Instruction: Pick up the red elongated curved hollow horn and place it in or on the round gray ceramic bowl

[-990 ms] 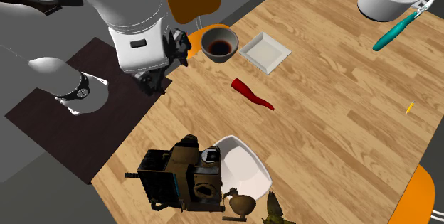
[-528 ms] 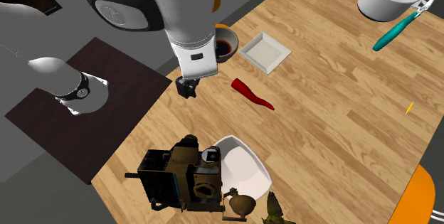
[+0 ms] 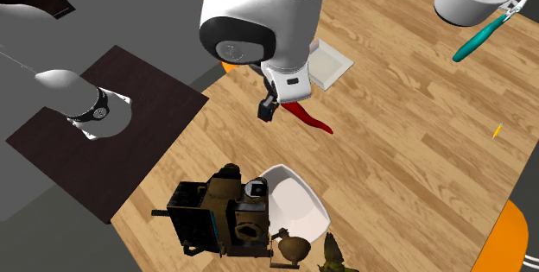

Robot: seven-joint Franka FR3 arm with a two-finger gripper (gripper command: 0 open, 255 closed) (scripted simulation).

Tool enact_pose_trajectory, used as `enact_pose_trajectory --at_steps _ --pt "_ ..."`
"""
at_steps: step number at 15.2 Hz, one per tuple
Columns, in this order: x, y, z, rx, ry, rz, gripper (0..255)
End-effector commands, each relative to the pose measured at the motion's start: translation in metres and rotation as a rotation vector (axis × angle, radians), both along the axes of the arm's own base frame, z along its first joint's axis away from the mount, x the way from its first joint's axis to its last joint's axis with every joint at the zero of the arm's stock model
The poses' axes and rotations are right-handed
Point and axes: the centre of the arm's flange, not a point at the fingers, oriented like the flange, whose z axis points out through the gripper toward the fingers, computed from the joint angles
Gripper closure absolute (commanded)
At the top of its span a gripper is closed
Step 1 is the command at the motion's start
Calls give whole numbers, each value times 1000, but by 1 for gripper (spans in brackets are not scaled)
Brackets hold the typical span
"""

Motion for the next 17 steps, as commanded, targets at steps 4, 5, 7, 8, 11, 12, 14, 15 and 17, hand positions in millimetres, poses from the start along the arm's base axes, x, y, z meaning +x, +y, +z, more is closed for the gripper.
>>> enact_pose_trajectory --at_steps 4,5,7,8,11,12,14,15,17 --pt "34 38 -45 -23 10 6 0" --pt "41 45 -55 -27 12 8 0" --pt "55 60 -74 -36 17 10 0" --pt "61 67 -83 -40 19 12 0" --pt "81 89 -112 -53 25 16 0" --pt "88 96 -121 -57 27 17 0" --pt "88 96 -127 -58 27 17 0" --pt "88 96 -132 -58 27 17 0" --pt "87 95 -143 -58 27 17 0"
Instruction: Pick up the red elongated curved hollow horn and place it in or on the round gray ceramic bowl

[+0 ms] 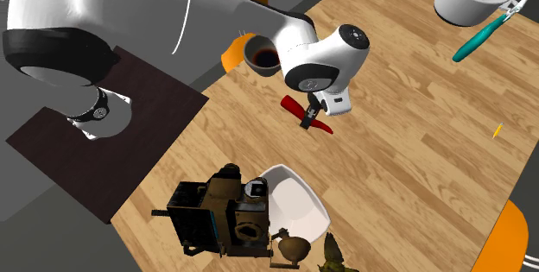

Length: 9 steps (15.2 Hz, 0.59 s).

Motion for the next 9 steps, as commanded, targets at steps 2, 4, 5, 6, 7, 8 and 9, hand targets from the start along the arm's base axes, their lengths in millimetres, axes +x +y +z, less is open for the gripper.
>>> enact_pose_trajectory --at_steps 2,4,5,6,7,8,9 --pt "-1 -1 -16 0 0 0 0" --pt "-1 -1 -24 0 0 0 0" --pt "-1 -1 -24 0 0 0 0" --pt "-1 -1 -24 0 0 0 0" --pt "-1 -1 -24 0 0 0 0" --pt "-1 -1 -24 0 0 0 0" --pt "-1 -1 -24 0 0 0 0"
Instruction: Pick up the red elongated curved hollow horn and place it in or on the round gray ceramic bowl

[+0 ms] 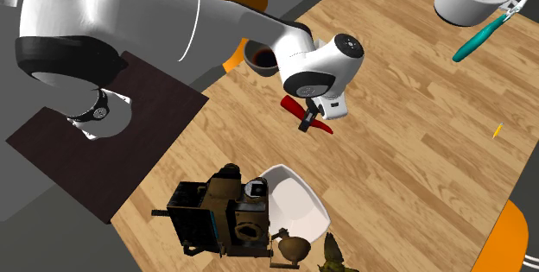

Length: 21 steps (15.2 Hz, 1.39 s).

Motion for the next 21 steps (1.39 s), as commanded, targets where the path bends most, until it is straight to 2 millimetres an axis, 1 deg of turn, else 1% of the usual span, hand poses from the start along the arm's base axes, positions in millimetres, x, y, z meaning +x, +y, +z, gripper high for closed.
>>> enact_pose_trajectory --at_steps 1,2,3,12,21 --pt "0 0 0 0 0 0 0" --pt "0 0 0 0 0 0 0" --pt "0 0 0 0 0 0 255" --pt "0 0 0 0 0 0 255" --pt "0 0 47 0 0 0 255"
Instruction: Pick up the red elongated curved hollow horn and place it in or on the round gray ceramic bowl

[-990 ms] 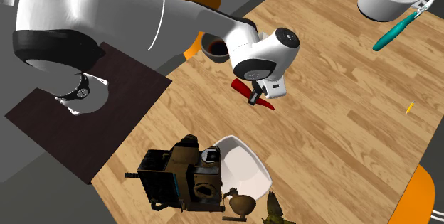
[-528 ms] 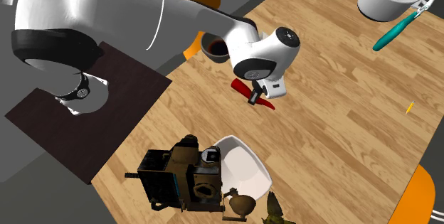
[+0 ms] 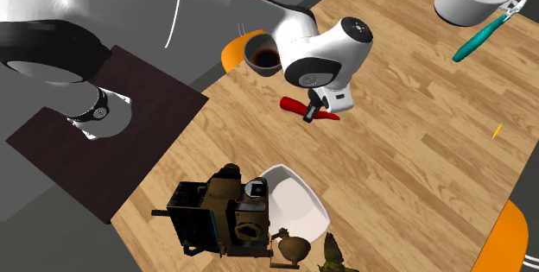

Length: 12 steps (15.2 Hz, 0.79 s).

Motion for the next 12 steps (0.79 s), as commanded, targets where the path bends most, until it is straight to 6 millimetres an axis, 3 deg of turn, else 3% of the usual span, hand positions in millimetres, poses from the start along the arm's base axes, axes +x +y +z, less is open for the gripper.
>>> enact_pose_trajectory --at_steps 1,12 --pt "0 0 11 0 0 0 255" --pt "0 0 69 0 0 0 255"
